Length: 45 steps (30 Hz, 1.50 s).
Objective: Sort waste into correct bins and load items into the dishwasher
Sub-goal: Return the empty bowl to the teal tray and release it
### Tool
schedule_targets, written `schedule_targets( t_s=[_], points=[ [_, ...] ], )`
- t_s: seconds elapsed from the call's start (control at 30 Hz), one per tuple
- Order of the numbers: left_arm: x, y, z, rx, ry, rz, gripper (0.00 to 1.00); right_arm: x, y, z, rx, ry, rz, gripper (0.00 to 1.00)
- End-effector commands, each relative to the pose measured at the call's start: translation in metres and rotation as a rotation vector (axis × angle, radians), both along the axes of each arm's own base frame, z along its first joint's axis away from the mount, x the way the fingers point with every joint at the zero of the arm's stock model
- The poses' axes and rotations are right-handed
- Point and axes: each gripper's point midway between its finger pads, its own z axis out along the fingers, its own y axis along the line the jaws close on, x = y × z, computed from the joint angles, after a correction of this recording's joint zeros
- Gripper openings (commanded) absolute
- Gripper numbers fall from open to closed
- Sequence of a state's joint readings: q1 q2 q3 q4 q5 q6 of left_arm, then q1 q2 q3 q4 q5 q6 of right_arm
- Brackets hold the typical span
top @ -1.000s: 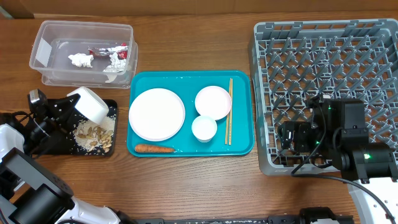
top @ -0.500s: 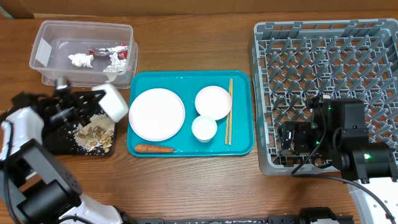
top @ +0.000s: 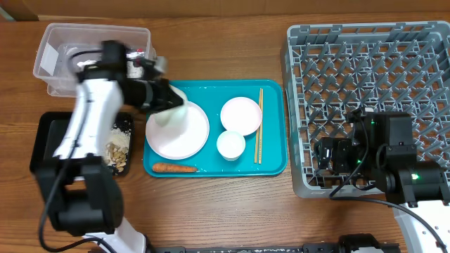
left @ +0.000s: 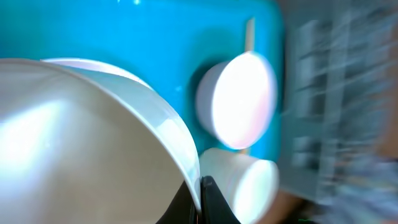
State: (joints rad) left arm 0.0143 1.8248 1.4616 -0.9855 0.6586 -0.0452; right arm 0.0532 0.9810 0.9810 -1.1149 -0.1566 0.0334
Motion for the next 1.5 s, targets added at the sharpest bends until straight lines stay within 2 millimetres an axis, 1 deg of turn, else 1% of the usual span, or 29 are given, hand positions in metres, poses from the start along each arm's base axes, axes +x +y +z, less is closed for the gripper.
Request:
schedule_targets(
  t_s=[0.0, 0.13, 0.23, 0.3, 0.47, 0.73, 0.93, 0.97, 1.03, 1.07, 1.17, 1.23, 1.3, 1.37, 1.47],
  points=[
    [0.005, 0.011, -0.017, 0.350, -0.042, 0.012, 0.04, 0.005, 0.001, 0.012, 0.006, -0.036, -0.002, 1.00],
    [0.001, -0.010, -0.023, 0.499, -0.075, -0.034, 0.04, 0.005, 0.001, 0.012, 0.006, -0.035, -0.002, 1.00],
    [-0.003, -0.021, -0.024, 0.551, -0.094, -0.066, 0.04, 0.005, 0.001, 0.012, 0.006, -0.035, -0.002, 1.00],
    [-0.005, -0.024, -0.025, 0.581, -0.096, -0.061, 0.04, 0.005, 0.001, 0.012, 0.006, -0.035, -0.002, 1.00],
    [-0.010, -0.022, -0.031, 0.602, -0.066, -0.028, 0.04, 0.003, 0.001, 0.011, 0.006, -0.029, -0.002, 1.00],
    [-0.030, -0.016, -0.063, 0.617, 0.001, -0.030, 0.04, 0.003, 0.001, 0.011, 0.005, -0.026, -0.002, 1.00],
    [-0.041, -0.012, -0.077, 0.628, 0.034, -0.041, 0.06, 0.002, 0.001, 0.010, 0.006, -0.024, -0.002, 1.00],
    [-0.042, -0.012, -0.078, 0.627, 0.035, -0.041, 0.06, 0.002, 0.001, 0.010, 0.005, -0.024, -0.002, 1.00],
    [-0.043, -0.012, -0.081, 0.627, 0.034, -0.041, 0.13, 0.002, 0.001, 0.010, 0.006, -0.024, -0.002, 1.00],
    [-0.043, -0.012, -0.082, 0.627, 0.033, -0.041, 0.18, 0.002, 0.001, 0.010, 0.006, -0.024, -0.002, 1.00],
    [-0.042, -0.013, -0.082, 0.620, 0.033, -0.041, 0.29, 0.002, 0.001, 0.010, 0.006, -0.024, -0.002, 1.00],
    [-0.042, -0.015, -0.081, 0.606, 0.032, -0.044, 0.33, 0.002, 0.001, 0.010, 0.006, -0.023, -0.002, 1.00],
    [-0.041, -0.019, -0.076, 0.588, 0.031, -0.047, 0.33, 0.002, 0.001, 0.010, 0.005, -0.020, -0.002, 1.00],
    [-0.039, -0.028, -0.065, 0.541, 0.029, -0.055, 0.36, 0.001, 0.001, 0.009, 0.005, -0.017, -0.002, 1.00],
    [-0.032, -0.046, -0.037, 0.445, 0.015, -0.072, 0.39, 0.001, 0.001, 0.010, 0.005, -0.018, -0.002, 1.00]
  ],
)
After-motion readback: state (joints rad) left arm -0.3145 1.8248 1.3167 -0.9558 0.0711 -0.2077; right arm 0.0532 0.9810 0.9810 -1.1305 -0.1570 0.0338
